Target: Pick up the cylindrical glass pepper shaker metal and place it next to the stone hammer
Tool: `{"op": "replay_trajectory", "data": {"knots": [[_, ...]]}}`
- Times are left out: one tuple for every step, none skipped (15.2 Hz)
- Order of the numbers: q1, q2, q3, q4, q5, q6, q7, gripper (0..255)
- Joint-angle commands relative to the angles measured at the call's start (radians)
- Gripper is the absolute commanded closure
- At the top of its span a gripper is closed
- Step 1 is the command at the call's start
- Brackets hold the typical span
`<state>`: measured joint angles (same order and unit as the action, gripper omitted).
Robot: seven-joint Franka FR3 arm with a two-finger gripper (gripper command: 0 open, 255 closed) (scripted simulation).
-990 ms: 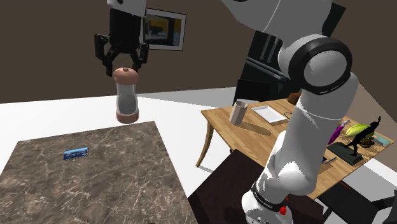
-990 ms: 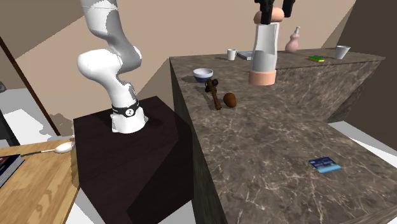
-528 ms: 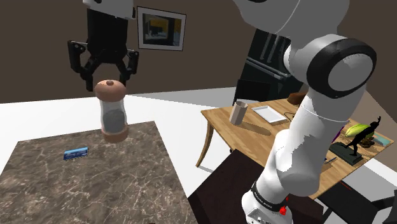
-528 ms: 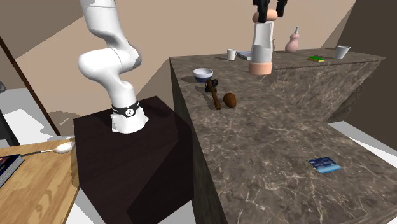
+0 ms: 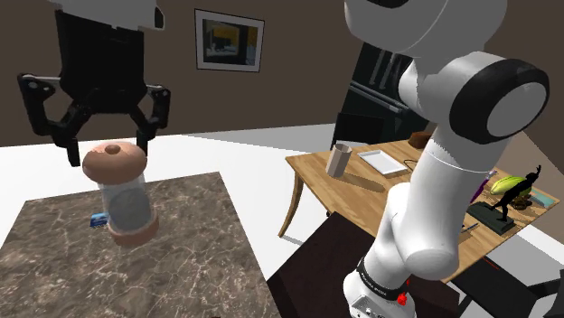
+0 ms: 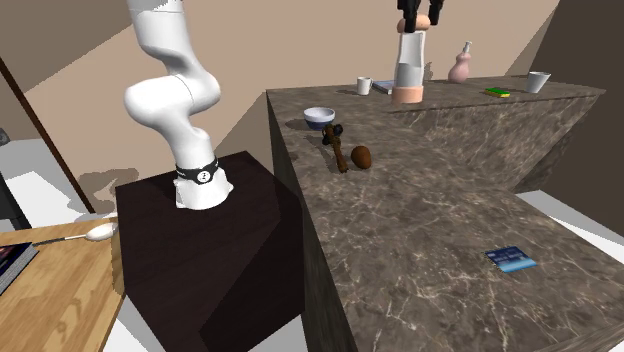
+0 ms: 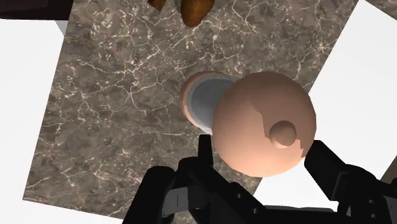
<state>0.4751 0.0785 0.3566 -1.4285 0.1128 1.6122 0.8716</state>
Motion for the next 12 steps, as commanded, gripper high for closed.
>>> {"op": "replay_trajectory", "data": {"knots": [[0.028,0.017,0.022,0.021,-0.013,0.001,0.051,255],[0.044,0.027,0.033,0.032,-0.021,0.003,0.076,255],[0.059,0.039,0.044,0.045,-0.030,0.003,0.102,255],[0.076,0.051,0.054,0.060,-0.039,0.003,0.128,255],[0.093,0.066,0.064,0.076,-0.050,0.003,0.154,255],[0.111,0.081,0.075,0.094,-0.061,0.001,0.180,255],[0.129,0.098,0.084,0.114,-0.073,-0.001,0.206,255],[0.148,0.117,0.094,0.136,-0.086,-0.004,0.232,255],[0.169,0.137,0.102,0.160,-0.100,-0.008,0.259,255],[0.190,0.158,0.111,0.187,-0.115,-0.013,0.285,255],[0.213,0.181,0.119,0.216,-0.131,-0.019,0.311,255],[0.243,0.212,0.127,0.256,-0.152,-0.028,0.342,255]]}}
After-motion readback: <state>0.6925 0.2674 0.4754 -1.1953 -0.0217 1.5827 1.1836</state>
